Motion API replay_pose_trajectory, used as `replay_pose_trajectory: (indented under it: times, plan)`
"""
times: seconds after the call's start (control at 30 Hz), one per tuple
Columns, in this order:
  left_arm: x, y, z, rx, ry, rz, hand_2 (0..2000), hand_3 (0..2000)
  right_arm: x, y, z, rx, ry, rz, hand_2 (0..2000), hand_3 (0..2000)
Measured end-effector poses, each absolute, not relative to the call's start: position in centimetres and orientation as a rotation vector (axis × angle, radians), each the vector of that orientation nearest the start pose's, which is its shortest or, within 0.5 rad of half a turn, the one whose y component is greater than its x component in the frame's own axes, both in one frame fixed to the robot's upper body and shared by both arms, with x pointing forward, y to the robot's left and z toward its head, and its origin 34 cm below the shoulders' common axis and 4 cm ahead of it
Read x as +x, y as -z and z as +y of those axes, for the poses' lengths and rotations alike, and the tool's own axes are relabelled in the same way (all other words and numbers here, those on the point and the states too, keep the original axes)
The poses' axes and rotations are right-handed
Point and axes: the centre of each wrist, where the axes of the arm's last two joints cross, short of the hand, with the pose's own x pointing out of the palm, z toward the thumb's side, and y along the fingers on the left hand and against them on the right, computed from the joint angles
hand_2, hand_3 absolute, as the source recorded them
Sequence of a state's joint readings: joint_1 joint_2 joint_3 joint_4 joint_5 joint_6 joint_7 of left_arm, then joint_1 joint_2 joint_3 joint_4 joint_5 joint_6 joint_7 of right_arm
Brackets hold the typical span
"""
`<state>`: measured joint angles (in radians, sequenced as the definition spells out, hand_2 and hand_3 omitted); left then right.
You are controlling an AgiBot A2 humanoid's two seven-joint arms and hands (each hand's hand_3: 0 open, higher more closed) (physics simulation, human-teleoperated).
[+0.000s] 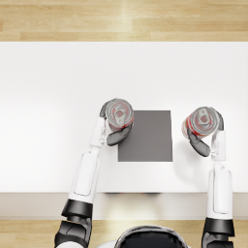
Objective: Pick up the red can on the left and place it in the middle, then pick up the red can on the right and place it on top of the can in the middle
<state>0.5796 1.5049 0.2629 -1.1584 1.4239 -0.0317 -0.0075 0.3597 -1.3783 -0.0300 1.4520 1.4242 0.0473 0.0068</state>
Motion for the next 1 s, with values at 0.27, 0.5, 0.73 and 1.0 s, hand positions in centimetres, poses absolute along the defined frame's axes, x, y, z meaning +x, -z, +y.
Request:
replay_pose_trajectory:
  times: [0.27,0.5,0.73,1.0]
  plan:
    - [33.8,-16.7,10.7,0.191,1.938,-0.054,2000,1520,30.4,-21.0,-23.0,-0.313,-1.579,-0.255,2000,1520]
    - [33.4,-15.0,8.6,0.168,2.003,0.02,2000,1520,30.8,-22.2,-22.2,-0.341,-1.599,-0.292,2000,1520]
    - [34.0,-12.8,8.2,-0.031,2.009,0.031,2000,1520,31.1,-22.1,-21.9,-0.328,-1.602,-0.294,2000,1520]
    - [34.2,-9.0,8.6,-0.021,2.027,0.049,2000,1520,31.3,-22.0,-21.6,-0.314,-1.604,-0.295,2000,1520]
